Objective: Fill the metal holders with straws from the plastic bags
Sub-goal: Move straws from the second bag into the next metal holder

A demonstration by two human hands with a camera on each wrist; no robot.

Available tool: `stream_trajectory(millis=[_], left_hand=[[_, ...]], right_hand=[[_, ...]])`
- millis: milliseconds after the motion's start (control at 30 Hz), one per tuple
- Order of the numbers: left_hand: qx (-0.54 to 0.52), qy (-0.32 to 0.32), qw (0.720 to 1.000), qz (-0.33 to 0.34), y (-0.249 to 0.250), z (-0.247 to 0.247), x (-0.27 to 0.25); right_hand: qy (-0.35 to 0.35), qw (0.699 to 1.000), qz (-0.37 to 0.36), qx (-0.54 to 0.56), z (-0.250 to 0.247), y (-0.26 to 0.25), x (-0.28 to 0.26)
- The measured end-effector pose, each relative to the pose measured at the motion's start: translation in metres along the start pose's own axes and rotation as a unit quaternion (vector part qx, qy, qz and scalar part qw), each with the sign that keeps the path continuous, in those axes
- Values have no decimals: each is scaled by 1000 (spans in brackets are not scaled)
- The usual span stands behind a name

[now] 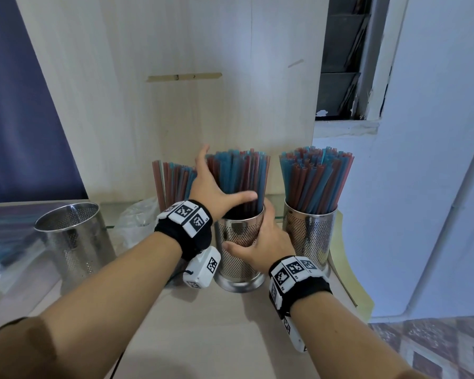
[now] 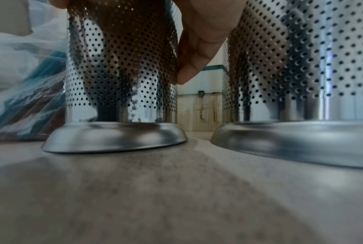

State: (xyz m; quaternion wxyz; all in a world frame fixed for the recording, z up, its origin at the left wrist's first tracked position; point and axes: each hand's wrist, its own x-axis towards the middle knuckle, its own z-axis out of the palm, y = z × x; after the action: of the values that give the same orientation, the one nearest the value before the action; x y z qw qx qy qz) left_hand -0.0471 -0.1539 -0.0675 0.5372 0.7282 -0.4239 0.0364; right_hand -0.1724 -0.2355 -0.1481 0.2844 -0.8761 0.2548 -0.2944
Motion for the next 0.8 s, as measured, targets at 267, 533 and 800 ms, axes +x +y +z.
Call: stream_trajectory(millis=[267, 533, 800], left_hand=[[32, 17, 999, 3, -7, -1, 8], [156, 288, 933, 152, -25, -50, -32], [311, 147, 939, 12, -73, -66, -50]], right_hand=[[9, 1000, -3, 9, 1, 1, 0], [-4, 1000, -4, 4, -2, 0, 1], [-4, 1000, 4, 4, 0, 0, 0]])
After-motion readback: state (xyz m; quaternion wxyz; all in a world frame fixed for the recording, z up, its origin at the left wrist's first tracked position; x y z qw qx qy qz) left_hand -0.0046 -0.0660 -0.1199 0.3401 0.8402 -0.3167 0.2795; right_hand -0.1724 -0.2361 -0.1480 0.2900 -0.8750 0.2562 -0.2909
